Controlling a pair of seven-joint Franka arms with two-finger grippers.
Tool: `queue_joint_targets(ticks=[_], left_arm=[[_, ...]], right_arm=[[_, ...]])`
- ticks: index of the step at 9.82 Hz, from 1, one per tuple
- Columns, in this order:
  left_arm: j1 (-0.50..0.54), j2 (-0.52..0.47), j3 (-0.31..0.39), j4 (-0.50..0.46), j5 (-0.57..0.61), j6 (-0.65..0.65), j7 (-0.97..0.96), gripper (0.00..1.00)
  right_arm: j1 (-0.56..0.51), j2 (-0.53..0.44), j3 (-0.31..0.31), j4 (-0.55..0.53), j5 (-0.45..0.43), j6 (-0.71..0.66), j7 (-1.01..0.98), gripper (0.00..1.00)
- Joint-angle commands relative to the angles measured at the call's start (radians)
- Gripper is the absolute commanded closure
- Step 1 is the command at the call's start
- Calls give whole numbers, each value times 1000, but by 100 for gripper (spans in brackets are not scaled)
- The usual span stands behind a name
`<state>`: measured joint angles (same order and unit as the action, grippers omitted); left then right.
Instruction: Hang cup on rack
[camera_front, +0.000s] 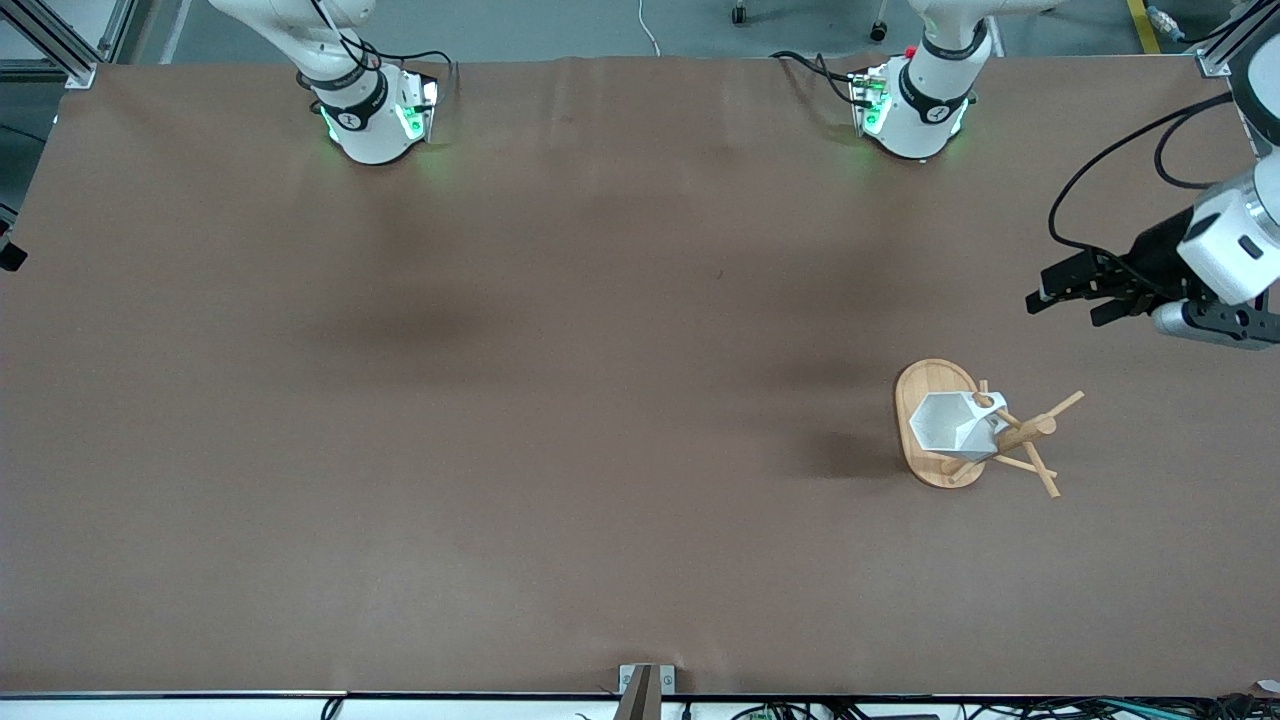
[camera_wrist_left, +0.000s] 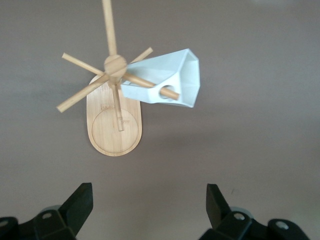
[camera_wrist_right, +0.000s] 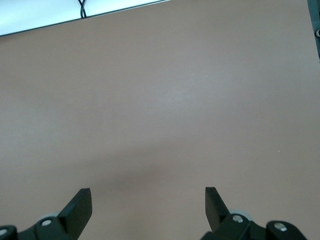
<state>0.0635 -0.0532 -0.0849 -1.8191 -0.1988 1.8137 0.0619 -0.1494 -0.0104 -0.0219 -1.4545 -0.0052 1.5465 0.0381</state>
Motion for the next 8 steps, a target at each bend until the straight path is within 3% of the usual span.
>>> queue_joint_targets(ticks=[1, 2, 3, 5, 8], left_arm=[[-1, -59, -109, 0, 213, -14, -179, 0], [-1, -62, -124, 45, 223, -25, -177, 0], [-2, -57, -112, 113, 214, -124, -169, 0], [-51, -31, -47, 239, 171, -244, -168, 0], [-70, -36, 5, 291, 121, -391, -157, 0]], right_arm=[[-16, 4, 11, 8, -7, 1, 9, 0], [-18, 4, 13, 8, -7, 1, 9, 0], [-16, 4, 11, 8, -7, 1, 8, 0], [-16, 4, 11, 8, -7, 0, 9, 0], [-18, 4, 11, 8, -7, 0, 8, 0]])
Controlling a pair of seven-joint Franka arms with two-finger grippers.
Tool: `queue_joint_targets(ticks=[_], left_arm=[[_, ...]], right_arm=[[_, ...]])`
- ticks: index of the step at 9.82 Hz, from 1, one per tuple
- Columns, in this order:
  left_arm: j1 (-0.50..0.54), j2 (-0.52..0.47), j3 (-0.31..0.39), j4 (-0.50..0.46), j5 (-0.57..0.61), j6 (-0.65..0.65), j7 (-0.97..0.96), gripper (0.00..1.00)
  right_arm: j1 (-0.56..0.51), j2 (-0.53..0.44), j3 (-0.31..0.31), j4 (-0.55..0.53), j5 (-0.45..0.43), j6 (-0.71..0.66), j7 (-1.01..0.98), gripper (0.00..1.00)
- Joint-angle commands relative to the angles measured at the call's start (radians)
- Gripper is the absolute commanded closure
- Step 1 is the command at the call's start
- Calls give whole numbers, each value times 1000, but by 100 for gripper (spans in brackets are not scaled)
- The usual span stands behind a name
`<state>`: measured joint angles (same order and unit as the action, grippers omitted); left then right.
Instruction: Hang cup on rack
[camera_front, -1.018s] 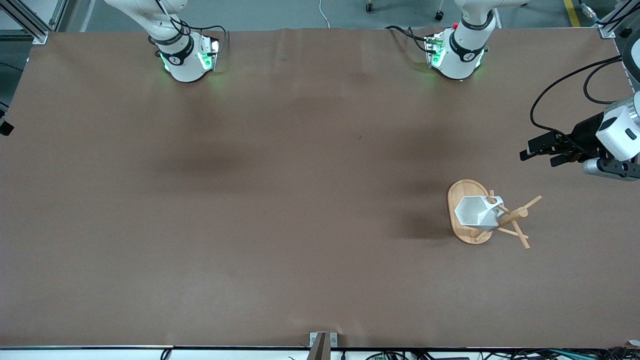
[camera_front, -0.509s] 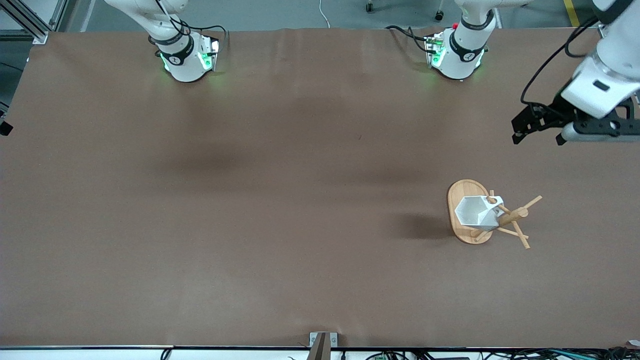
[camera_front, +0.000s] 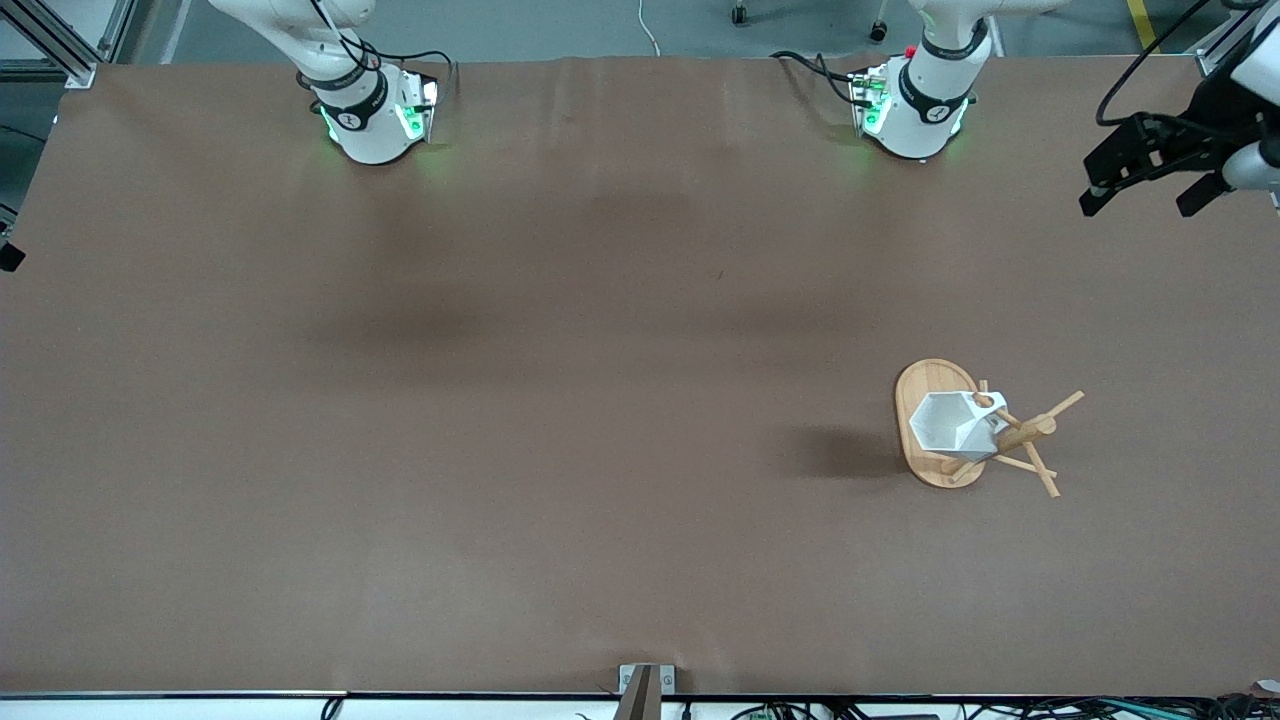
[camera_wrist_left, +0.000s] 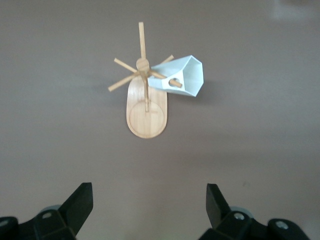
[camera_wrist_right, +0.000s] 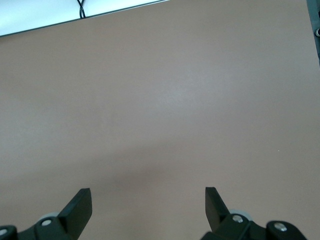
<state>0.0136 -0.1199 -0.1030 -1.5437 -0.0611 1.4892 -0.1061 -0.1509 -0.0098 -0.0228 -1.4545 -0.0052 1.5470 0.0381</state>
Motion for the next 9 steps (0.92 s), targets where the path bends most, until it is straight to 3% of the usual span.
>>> queue_joint_targets(ticks=[1, 4, 9], left_arm=[[-18, 26, 23, 14, -11, -99, 34, 0], [-17, 28, -10, 5, 55, -96, 42, 0], [-17, 39, -11, 4, 56, -87, 25, 0]], right_arm=[[-16, 5, 14, 8, -7, 1, 8, 0], [-16, 5, 12, 8, -7, -1, 8, 0], [-16, 5, 12, 8, -7, -1, 8, 0]])
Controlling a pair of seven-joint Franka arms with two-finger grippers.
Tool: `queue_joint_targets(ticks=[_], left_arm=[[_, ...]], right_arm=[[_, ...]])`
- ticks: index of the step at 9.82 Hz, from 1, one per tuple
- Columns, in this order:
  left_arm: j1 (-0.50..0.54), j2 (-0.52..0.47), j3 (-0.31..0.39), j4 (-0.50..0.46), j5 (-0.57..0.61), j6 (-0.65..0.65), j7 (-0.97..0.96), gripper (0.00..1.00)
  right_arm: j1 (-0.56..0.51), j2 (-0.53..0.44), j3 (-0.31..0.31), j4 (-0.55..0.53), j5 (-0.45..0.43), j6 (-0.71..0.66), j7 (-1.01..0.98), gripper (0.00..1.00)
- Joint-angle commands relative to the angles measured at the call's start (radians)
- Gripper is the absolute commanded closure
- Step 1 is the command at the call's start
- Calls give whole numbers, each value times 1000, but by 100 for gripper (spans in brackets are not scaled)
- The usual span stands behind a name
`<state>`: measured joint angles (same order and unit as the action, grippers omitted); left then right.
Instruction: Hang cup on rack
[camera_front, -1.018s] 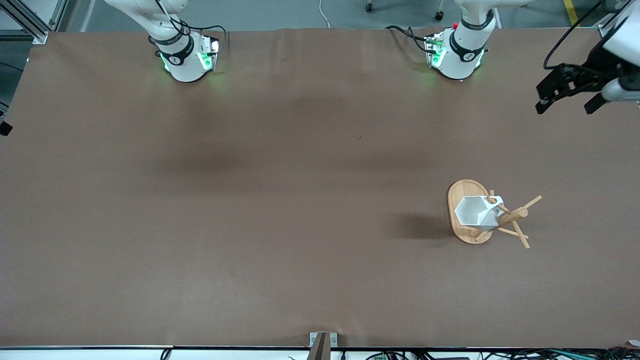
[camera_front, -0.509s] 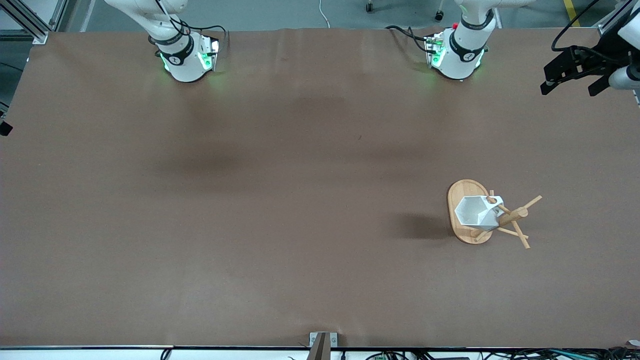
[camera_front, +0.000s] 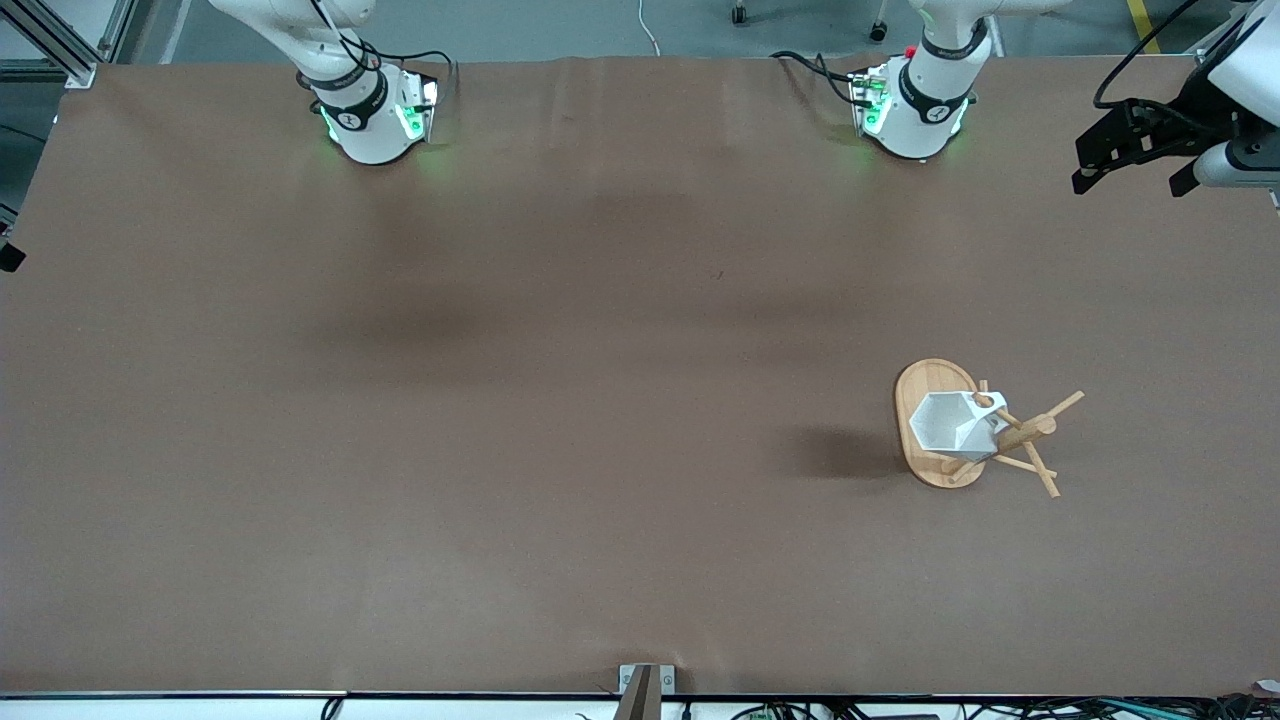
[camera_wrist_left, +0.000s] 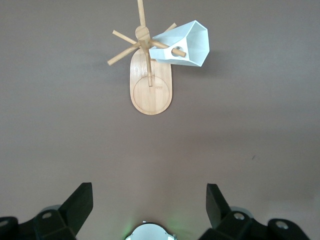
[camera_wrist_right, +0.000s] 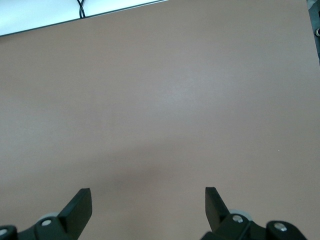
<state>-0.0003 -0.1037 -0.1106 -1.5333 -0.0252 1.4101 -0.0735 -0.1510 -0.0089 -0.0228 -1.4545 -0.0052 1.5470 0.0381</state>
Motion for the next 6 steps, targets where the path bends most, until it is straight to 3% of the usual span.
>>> queue_joint_targets(ticks=[1, 6], left_arm=[[-4, 24, -4, -7, 46, 1, -11, 0], [3, 32, -18, -15, 45, 43, -20, 0]], right_arm=[[-16, 4, 12, 8, -7, -1, 8, 0], [-18, 6, 12, 8, -7, -1, 8, 0]])
